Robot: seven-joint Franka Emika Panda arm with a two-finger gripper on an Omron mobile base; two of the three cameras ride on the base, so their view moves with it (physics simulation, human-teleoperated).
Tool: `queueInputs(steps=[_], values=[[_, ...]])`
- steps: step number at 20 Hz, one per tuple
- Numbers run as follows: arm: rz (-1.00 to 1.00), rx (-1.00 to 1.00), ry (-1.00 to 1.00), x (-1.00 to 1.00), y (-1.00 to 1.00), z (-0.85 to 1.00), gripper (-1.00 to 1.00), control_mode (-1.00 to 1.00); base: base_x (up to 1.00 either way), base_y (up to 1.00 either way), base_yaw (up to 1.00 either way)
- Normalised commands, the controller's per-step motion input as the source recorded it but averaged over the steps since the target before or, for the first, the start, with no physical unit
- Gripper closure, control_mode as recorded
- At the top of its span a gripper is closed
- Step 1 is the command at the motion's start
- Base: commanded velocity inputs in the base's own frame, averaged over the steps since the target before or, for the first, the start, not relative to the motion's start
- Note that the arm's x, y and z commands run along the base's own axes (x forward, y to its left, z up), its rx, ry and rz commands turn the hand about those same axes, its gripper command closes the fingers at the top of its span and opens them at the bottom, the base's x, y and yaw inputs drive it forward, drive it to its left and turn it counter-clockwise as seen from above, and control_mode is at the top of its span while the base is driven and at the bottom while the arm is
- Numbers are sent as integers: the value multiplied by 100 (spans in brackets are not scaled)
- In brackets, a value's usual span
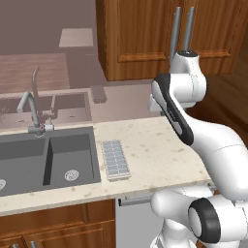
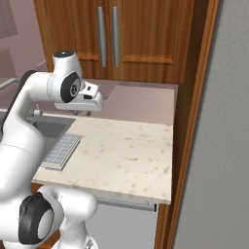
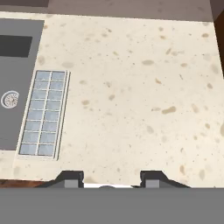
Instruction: The ice cube tray has been filled with water. Take the tray and place it in the freezer to make ice. Close the freezer door after placing the tray.
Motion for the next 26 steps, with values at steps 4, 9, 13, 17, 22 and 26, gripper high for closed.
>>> queueInputs(steps=[4,9,13,17,22,26], values=[[0,0,0,-7,4,-2,-100,-100,0,0,0],[0,-3,0,0,28,-27,-100,-100,0,0,0],[0,-2,0,0,25,-23,-100,-100,0,0,0],[0,0,0,0,22,-23,-100,-100,0,0,0],[0,0,1,0,22,-22,-100,-100,0,0,0],[3,0,0,0,12,-24,-100,-100,0,0,0]])
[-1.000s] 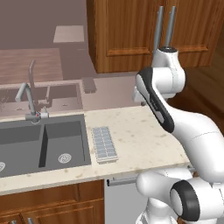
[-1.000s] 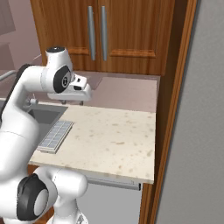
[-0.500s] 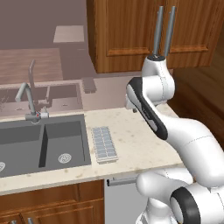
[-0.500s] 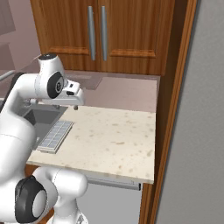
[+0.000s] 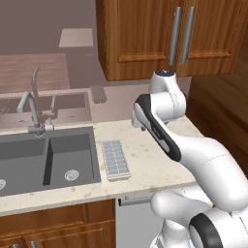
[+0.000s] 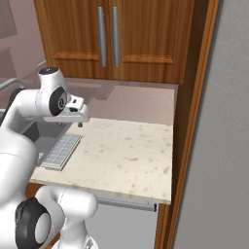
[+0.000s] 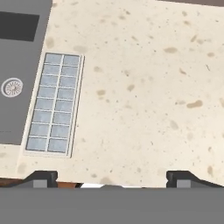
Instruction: The ice cube tray has been filled with water. Take the tray and place it in the freezer to make ice. Close the freezer door after placing the tray.
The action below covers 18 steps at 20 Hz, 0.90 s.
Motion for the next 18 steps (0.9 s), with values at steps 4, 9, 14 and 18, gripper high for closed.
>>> queueInputs(steps=[4,9,14,18], values=[[0,0,-1,4,19,-26,-100,-100,0,0,0],[0,0,0,5,24,-28,-100,-100,0,0,0],[-7,-2,0,6,31,-33,-100,-100,0,0,0],[-14,-1,0,10,27,-26,-100,-100,0,0,0]])
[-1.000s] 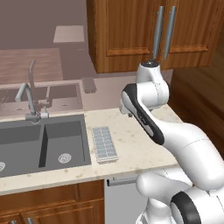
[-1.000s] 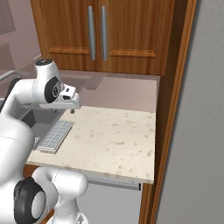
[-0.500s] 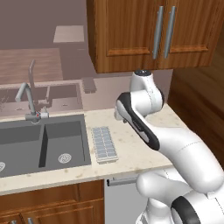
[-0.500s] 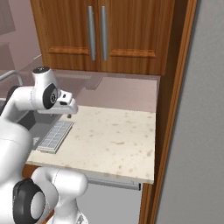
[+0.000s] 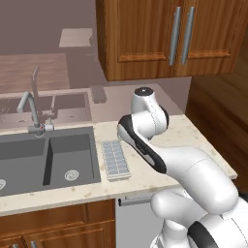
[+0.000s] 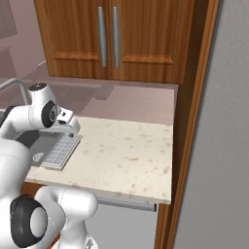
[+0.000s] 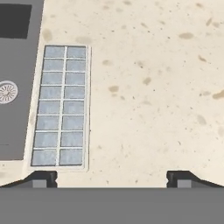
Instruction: The ice cube tray has been filled with water. Take the tray and place it in the freezer to make ice. Close the freezer door after placing the tray.
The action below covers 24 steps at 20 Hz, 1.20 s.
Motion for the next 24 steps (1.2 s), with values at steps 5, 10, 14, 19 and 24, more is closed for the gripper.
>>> queueInputs(steps=[5,10,14,19,24], values=[[-15,1,0,11,17,-22,-100,-100,0,0,0],[-12,4,0,10,12,-15,-100,-100,0,0,0],[-9,9,0,12,5,-6,-100,-100,0,0,0],[-3,13,0,8,0,-1,-100,-100,0,0,0],[0,14,0,16,0,0,-100,-100,0,0,0]])
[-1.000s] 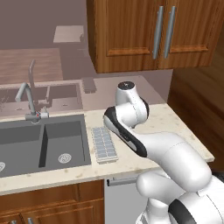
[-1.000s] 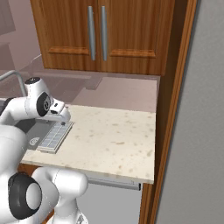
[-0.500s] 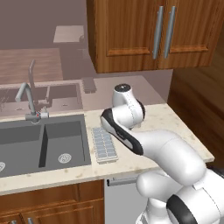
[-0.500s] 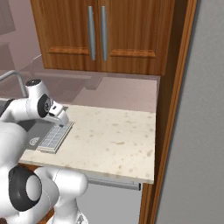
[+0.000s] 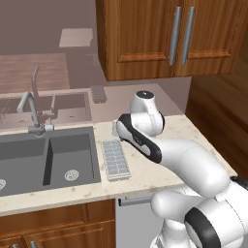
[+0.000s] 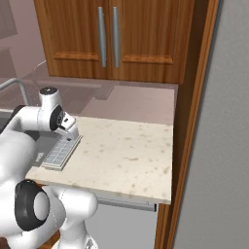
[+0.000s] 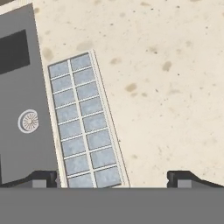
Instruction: The ice cube tray has been filled with water. Take the tray and place it in the freezer to make ice. Close the freezer door after placing the tray.
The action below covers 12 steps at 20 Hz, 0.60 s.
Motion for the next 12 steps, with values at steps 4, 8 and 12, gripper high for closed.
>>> queueInputs(steps=[4,8,12], values=[[0,6,0,23,-7,0,-100,-100,0,0,0],[0,0,0,21,-10,-12,-100,-100,0,0,0],[0,0,0,24,-13,-24,-100,-100,0,0,0]])
